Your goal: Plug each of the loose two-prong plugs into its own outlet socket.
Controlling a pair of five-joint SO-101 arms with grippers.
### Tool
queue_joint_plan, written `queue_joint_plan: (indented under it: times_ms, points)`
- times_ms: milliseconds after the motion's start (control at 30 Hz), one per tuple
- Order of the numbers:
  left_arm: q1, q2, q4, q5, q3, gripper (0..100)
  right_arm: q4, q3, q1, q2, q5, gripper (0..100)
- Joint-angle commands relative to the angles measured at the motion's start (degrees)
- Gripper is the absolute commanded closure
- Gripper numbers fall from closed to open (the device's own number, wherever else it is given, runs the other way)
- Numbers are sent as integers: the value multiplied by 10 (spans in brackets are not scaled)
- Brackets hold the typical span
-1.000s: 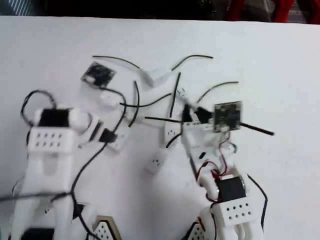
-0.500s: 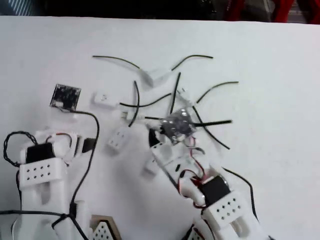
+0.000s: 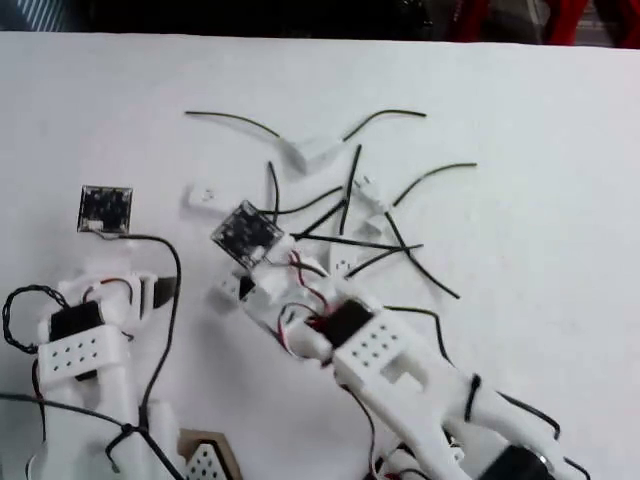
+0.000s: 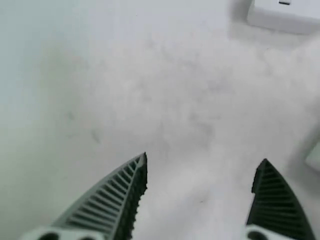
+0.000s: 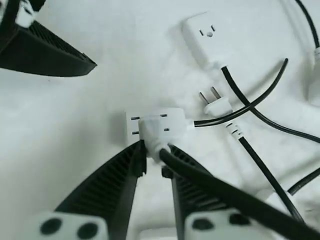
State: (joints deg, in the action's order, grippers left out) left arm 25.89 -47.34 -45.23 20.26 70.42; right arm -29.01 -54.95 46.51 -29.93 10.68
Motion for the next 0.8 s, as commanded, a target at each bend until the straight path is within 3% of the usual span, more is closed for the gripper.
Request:
queue_joint_plan:
  times_ms: [0,367,767]
  points:
    - [6,-15,10,-8,-2,669,-24,71,16,41,11,981]
    - [9,-14,10,-9,-1,669,-102,207,29,176,62,981]
    - [22,-14,10,-9,-1,669,-204,334,28,275,63,981]
